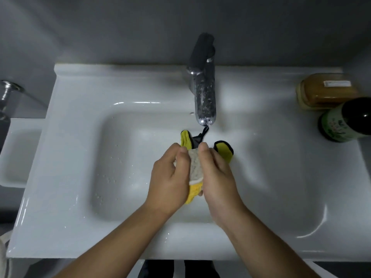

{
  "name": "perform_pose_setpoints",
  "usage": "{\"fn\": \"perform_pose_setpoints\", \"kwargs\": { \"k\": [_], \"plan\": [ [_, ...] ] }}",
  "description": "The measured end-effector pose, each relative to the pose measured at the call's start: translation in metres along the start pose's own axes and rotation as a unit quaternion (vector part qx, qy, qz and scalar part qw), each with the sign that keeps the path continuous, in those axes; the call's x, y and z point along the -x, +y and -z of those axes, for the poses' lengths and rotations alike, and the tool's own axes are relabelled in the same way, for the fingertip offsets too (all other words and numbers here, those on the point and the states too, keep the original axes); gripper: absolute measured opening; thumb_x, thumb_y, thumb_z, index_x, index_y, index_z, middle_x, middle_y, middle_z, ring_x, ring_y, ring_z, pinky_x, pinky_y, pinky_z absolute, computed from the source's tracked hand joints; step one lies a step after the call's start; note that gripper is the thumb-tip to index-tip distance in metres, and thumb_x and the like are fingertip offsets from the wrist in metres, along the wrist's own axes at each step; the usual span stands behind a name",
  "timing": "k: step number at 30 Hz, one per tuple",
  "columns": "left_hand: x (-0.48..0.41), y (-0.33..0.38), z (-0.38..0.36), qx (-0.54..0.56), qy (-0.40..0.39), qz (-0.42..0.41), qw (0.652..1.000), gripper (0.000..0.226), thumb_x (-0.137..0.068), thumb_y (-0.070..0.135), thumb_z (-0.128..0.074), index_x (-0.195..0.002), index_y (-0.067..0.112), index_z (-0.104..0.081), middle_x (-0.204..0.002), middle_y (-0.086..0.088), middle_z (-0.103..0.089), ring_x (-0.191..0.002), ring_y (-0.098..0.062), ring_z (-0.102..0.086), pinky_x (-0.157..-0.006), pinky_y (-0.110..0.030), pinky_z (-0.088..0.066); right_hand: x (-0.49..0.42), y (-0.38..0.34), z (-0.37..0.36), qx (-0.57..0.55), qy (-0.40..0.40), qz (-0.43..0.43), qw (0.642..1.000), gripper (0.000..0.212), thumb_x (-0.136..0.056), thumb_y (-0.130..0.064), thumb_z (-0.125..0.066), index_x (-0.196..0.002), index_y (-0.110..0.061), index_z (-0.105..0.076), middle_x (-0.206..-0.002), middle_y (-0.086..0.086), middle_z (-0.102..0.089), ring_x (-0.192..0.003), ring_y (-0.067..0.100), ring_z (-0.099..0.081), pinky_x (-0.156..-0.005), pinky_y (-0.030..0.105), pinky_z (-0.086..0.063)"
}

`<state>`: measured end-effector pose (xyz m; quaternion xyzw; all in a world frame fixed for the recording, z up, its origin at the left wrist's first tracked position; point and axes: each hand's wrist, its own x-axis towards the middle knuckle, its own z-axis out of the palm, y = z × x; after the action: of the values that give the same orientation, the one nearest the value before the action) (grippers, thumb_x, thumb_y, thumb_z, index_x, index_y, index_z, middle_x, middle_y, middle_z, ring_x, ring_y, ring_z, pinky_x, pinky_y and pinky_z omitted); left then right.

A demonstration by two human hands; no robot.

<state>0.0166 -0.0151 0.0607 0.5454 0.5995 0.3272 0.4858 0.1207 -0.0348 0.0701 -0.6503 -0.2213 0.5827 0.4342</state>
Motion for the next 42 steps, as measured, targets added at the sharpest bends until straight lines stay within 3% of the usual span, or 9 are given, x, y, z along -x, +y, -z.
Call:
{"fn": "perform_pose_setpoints", "kwargs": {
  "k": [8,11,14,19,24,30,34,40,42],
  "plan": [
    [0.004,0.088,0.066,0.182,-0.190,0.189,0.946,0.043,-0.100,0.051,-0.048,-0.119,0.018,-0.068,-0.112,-0.011,-0.073,-0.102,-0.025,-0.071,-0.089,-0.054,-0.060,0.045,-0.069,0.041,0.164,-0.066,0.159,0.971,0.048,-0.083,-0.009,-0.059,-0.124,-0.036,-0.064,-0.119,-0.006,-0.074,-0.108,0.010,-0.071,-0.097,0.046,-0.056],
    [0.014,0.122,0.073,0.123,-0.202,0.136,0.962,0.047,-0.084,0.042,-0.078,-0.119,0.016,-0.059,-0.096,0.001,-0.076,-0.085,-0.013,-0.074,-0.076,-0.039,-0.064,0.063,-0.093,0.041,0.177,-0.074,0.185,0.964,0.049,-0.090,0.002,-0.061,-0.120,-0.036,-0.066,-0.113,-0.010,-0.076,-0.103,0.007,-0.073,-0.093,0.036,-0.059],
    [0.022,0.147,0.078,0.085,-0.172,0.067,0.979,0.033,-0.091,0.012,-0.072,-0.121,0.016,-0.057,-0.098,-0.009,-0.075,-0.082,-0.014,-0.074,-0.068,-0.033,-0.064,0.075,-0.118,0.041,0.192,-0.064,0.223,0.954,0.049,-0.096,0.001,-0.051,-0.128,-0.035,-0.062,-0.114,-0.006,-0.074,-0.097,0.007,-0.072,-0.084,0.023,-0.058],
    [0.032,0.178,0.108,0.072,-0.172,0.013,0.982,0.014,-0.097,0.016,-0.067,-0.107,0.007,-0.064,-0.094,-0.025,-0.073,-0.078,-0.023,-0.070,-0.073,-0.038,-0.060,0.097,-0.164,0.043,0.170,-0.063,0.297,0.937,0.019,-0.099,-0.016,-0.058,-0.098,-0.029,-0.071,-0.077,0.004,-0.071,-0.054,0.023,-0.064,-0.054,0.034,-0.056],
    [0.046,0.202,0.146,-0.049,-0.182,-0.047,0.981,0.020,-0.083,0.008,-0.069,-0.100,0.017,-0.067,-0.088,-0.022,-0.071,-0.068,-0.019,-0.063,-0.069,-0.046,-0.056,0.121,-0.208,0.029,0.235,-0.094,0.398,0.882,0.018,-0.097,-0.025,-0.061,-0.083,-0.020,-0.071,-0.095,-0.008,-0.062,-0.087,0.011,-0.064,-0.070,0.025,-0.051],
    [0.064,0.258,0.186,0.097,-0.151,-0.152,0.972,0.022,-0.079,0.030,-0.074,-0.095,0.016,-0.068,-0.094,-0.010,-0.068,-0.090,-0.020,-0.062,-0.087,-0.039,-0.052,0.163,-0.268,-0.032,0.078,-0.165,0.387,0.904,0.030,-0.083,-0.041,-0.062,-0.078,-0.014,-0.074,-0.072,0.003,-0.073,-0.067,0.008,-0.066,-0.062,0.019,-0.051],
    [0.076,0.290,0.212,0.199,-0.058,-0.233,0.950,0.020,-0.077,0.016,-0.081,-0.090,0.009,-0.068,-0.080,-0.006,-0.066,-0.074,-0.016,-0.061,-0.068,-0.027,-0.054,0.177,-0.282,-0.083,-0.008,-0.220,0.359,0.907,0.037,-0.079,-0.036,-0.068,-0.092,-0.001,-0.065,-0.082,0.009,-0.080,-0.073,0.021,-0.074,-0.070,0.031,-0.059],
    [0.086,0.314,0.277,0.242,-0.023,-0.246,0.938,0.009,-0.076,0.024,-0.075,-0.079,0.016,-0.078,-0.071,-0.003,-0.072,-0.066,-0.014,-0.065,-0.065,-0.028,-0.055,0.208,-0.313,-0.136,0.057,-0.236,0.417,0.876,0.038,-0.091,-0.046,-0.061,-0.089,-0.008,-0.065,-0.079,0.002,-0.078,-0.075,0.009,-0.069,-0.068,0.028,-0.052],
    [0.087,0.319,0.301,0.263,-0.038,-0.241,0.933,0.008,-0.080,0.023,-0.077,-0.078,0.015,-0.077,-0.074,-0.004,-0.070,-0.069,-0.014,-0.064,-0.064,-0.026,-0.055,0.217,-0.323,-0.150,0.094,-0.264,0.438,0.854,0.037,-0.090,-0.051,-0.063,-0.088,-0.014,-0.065,-0.083,0.025,-0.074,-0.073,0.025,-0.062,-0.065,0.042,-0.049]
  ]
}}
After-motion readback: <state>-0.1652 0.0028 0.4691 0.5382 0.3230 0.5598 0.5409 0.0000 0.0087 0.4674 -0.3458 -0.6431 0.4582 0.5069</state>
